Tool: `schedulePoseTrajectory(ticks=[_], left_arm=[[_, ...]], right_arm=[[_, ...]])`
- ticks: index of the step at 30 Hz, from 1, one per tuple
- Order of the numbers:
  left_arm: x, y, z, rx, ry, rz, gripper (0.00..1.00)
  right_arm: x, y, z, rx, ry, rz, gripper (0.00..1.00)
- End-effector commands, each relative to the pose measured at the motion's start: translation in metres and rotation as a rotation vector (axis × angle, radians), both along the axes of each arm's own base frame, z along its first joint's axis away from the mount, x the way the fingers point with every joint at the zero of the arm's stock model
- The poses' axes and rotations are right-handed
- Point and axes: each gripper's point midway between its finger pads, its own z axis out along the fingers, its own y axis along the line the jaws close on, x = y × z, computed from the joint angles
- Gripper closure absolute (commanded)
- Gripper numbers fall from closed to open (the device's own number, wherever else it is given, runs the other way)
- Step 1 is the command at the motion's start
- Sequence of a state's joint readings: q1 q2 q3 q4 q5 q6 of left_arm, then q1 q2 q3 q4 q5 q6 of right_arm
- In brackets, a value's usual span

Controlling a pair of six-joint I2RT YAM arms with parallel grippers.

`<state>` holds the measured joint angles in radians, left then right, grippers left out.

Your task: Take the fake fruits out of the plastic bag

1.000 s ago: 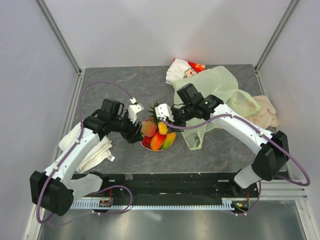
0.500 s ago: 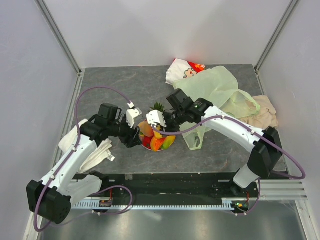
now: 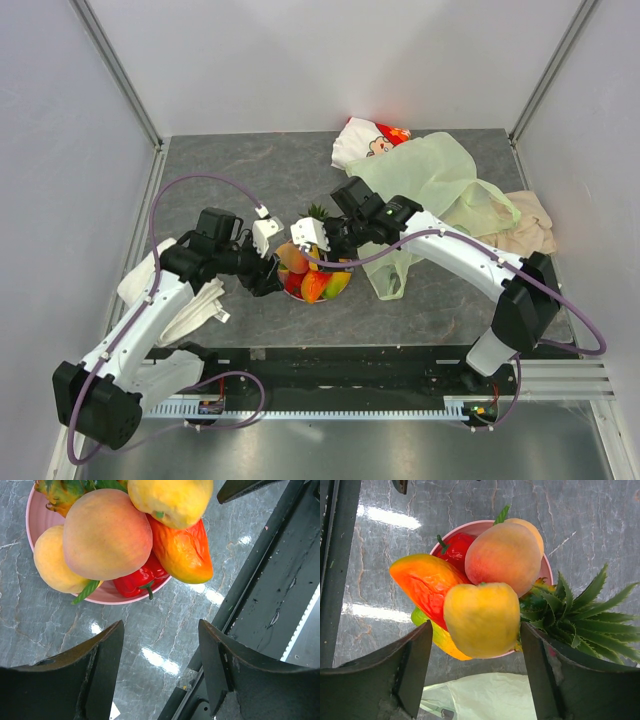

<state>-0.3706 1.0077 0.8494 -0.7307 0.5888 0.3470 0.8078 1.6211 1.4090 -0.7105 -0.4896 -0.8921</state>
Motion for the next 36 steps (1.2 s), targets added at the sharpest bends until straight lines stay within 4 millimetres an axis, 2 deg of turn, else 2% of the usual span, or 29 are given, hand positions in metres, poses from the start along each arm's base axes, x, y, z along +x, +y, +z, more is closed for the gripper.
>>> schedulePoseTrajectory(ticks=[1, 9, 14, 18, 21, 22, 24, 25, 26, 29, 32, 36], left_arm=[[0.001, -0.006, 0.004, -0.03, -0.028, -0.051, 0.32], [0.0, -0.009, 0.004, -0.042, -0.018, -0.063, 0.33], [0.001, -0.01, 0.003, -0.046, -0.014, -0.062, 0.33], [0.001, -0.01, 0.004, -0.048, -0.014, -0.06, 0.33], [0.001, -0.01, 0.005, -0.05, -0.017, -0.063, 0.33], [0.0, -0.01, 0.005, -0.052, -0.019, -0.064, 0.33], [0.0, -0.01, 0.005, -0.053, -0.017, -0.065, 0.33], [0.001, -0.01, 0.005, -0.052, -0.02, -0.063, 0.33], [0.001, -0.011, 0.005, -0.054, -0.017, -0.066, 0.33], [0.002, -0.012, 0.005, -0.059, -0.021, -0.066, 0.33], [0.007, -0.012, 0.004, -0.055, -0.03, -0.051, 0.31], [0.013, -0.011, 0.007, -0.049, -0.036, -0.025, 0.28]], right_arm=[[0.006, 0.008, 0.015, 0.038, -0.039, -0.004, 0.21], [0.007, 0.005, 0.016, 0.033, -0.049, -0.013, 0.17], [0.008, 0.005, 0.012, 0.029, -0.048, -0.016, 0.2], [0.012, 0.001, 0.017, 0.024, -0.07, -0.044, 0.2], [0.018, -0.019, 0.03, 0.023, -0.086, -0.114, 0.2], [0.014, -0.031, 0.033, 0.02, -0.08, -0.131, 0.2], [0.019, -0.055, 0.033, 0.005, -0.058, -0.192, 0.2], [0.013, -0.069, 0.028, -0.016, -0.036, -0.212, 0.2], [0.017, -0.084, 0.022, -0.039, -0.026, -0.249, 0.2], [0.011, -0.111, -0.005, -0.13, 0.02, -0.276, 0.2], [0.003, -0.112, -0.027, -0.156, 0.074, -0.244, 0.17], [0.013, -0.102, -0.061, -0.183, 0.14, -0.267, 0.15]])
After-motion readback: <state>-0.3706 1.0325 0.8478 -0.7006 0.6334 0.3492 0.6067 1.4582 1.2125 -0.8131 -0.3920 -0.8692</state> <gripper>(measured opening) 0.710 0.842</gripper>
